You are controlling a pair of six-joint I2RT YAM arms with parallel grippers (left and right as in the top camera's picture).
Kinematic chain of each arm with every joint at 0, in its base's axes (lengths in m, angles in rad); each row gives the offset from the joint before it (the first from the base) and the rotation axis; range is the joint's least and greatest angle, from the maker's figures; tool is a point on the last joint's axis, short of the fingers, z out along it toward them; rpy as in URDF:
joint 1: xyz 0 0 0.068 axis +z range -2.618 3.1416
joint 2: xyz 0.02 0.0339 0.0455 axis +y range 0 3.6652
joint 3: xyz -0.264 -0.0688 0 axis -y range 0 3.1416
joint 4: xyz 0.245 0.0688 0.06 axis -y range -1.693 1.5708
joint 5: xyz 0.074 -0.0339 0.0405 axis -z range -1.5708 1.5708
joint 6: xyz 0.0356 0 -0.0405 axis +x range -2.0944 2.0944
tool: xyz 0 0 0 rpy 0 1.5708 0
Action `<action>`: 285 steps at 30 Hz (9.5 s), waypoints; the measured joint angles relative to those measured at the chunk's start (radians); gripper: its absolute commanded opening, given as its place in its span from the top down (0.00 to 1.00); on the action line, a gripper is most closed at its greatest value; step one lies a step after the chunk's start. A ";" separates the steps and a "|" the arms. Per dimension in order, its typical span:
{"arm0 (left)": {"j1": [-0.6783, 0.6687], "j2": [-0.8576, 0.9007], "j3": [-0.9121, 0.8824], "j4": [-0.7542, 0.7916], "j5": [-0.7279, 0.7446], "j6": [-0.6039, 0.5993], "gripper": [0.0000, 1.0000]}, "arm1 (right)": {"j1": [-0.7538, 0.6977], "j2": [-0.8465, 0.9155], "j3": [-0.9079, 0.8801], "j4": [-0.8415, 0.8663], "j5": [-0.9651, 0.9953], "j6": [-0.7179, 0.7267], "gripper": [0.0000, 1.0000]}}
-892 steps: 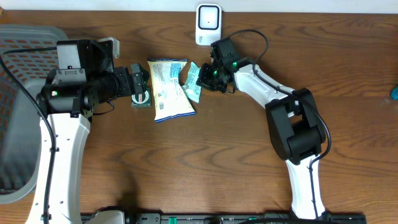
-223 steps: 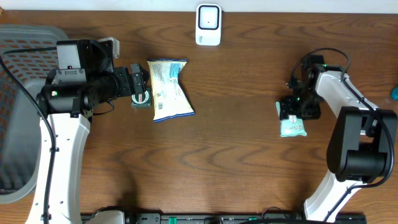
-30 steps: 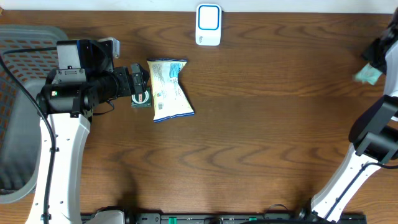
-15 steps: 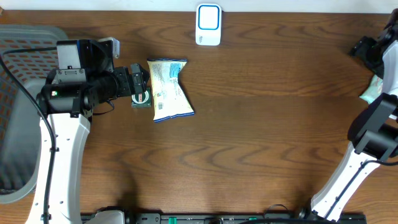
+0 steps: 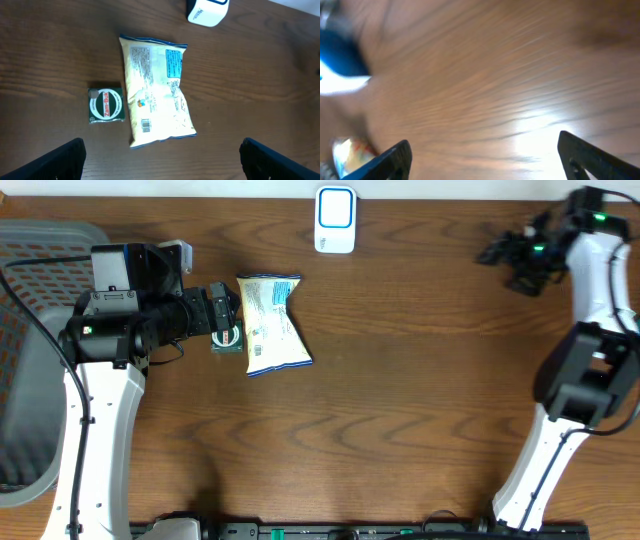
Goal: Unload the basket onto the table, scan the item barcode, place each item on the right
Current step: 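Move the right gripper to the yellow snack bag and grasp it, then lift the snack bag and hold it up at the scanner, then lower the snack bag right of the scanner and regrasp it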
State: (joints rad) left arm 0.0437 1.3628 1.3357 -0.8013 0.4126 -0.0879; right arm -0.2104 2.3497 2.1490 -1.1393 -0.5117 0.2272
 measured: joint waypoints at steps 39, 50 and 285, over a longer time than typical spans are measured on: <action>0.000 0.000 0.000 0.000 0.000 0.000 0.02 | 0.730 0.106 0.000 0.259 -0.029 0.134 0.03; 0.000 0.000 0.000 0.000 0.000 0.000 0.02 | 0.768 0.219 0.001 0.311 -0.219 0.142 0.59; 0.000 0.000 0.000 0.000 0.000 0.000 0.03 | 0.610 0.069 0.132 -0.333 0.785 0.084 0.09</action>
State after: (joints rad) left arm 0.0437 1.3628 1.3357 -0.8017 0.4129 -0.0879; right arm 0.3996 2.4184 2.2810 -1.4719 0.2737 0.3107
